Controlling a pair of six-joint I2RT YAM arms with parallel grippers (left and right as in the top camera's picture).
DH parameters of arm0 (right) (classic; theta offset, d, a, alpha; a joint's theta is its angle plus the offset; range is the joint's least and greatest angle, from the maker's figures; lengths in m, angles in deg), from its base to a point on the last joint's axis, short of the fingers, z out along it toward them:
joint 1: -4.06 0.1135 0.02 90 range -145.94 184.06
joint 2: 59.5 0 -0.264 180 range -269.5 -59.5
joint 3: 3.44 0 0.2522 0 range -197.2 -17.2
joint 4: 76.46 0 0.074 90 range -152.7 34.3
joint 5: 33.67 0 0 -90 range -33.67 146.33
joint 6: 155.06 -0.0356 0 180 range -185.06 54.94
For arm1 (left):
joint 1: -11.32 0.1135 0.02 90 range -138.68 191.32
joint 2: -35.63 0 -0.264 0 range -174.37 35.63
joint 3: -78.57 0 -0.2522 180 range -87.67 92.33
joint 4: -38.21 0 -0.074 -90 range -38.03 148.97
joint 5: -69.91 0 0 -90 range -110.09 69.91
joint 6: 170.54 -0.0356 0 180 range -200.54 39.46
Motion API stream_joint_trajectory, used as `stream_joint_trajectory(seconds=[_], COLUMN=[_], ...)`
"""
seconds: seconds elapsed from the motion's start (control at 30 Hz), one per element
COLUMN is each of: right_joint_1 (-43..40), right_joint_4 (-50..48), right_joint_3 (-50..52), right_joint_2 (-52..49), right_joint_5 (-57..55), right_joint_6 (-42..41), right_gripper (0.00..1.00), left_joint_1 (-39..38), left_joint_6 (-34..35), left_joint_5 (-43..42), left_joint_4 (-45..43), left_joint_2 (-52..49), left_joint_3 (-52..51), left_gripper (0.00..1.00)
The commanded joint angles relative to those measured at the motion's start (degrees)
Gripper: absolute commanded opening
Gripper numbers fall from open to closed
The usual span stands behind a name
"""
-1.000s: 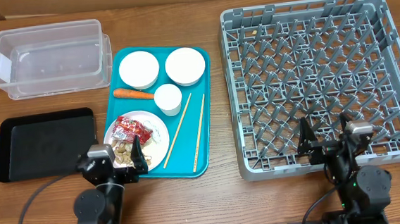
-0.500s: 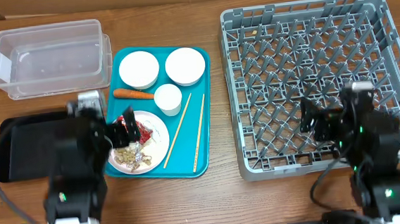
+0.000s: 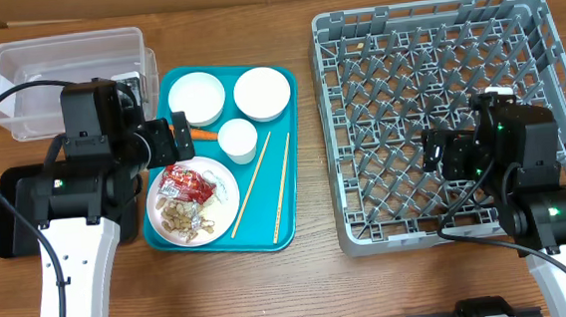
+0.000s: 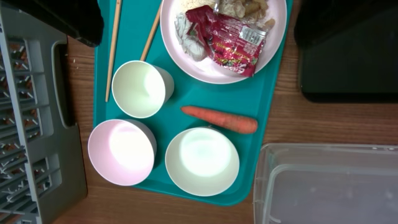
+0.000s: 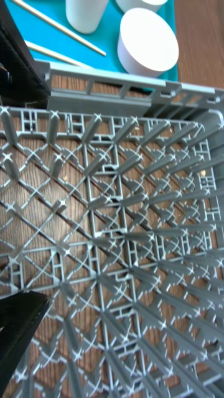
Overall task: Sort waste into correct bins and load items into the dishwasher
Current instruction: 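Reach the left gripper toward the small white cup on the tray, then grasp the small white cup with the left gripper and lift it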
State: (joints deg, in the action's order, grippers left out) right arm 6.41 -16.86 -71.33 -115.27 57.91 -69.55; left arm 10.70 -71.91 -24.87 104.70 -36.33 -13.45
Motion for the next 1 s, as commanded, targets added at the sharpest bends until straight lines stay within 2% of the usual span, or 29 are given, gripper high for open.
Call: stream_joint_trajectory(seconds=[0.0,0.23,0.63,0.73,0.97], right_joint_1=[0.2,0.2,0.2,0.2,0.2], right_joint_4=[-0.1,-0.3,-0.2,-0.2,-0.2], right_joint_3=[-2.2,-2.2,-2.2,-2.2,-2.2], right_joint_2=[0.4,0.4,0.4,0.4,0.4], right_joint_5=[-2.3,-2.3,-3.1,-3.1,-3.1], right_joint_6=[-0.1,-0.1,-0.1,-0.1,-0.1], right_gripper=[1.0,1.0,1.0,1.0,1.0], left_joint_1=[0.2,-0.6,-6.7,-6.8,-8.4], left_joint_6=[0.9,1.4,3.8,5.4,5.8], left_joint_5=[-1.9,-3.4,-0.5,-1.2,-1.5], left_joint_4=[-0.8,-3.5,-8.7,-9.5,-12.2], left_joint_2=[-1.5,-6.6,-23.8,-27.1,-33.4], left_joint_3=[1.4,1.4,1.4,1.4,1.4], left_gripper=[1.0,1.0,0.99,0.94,0.69])
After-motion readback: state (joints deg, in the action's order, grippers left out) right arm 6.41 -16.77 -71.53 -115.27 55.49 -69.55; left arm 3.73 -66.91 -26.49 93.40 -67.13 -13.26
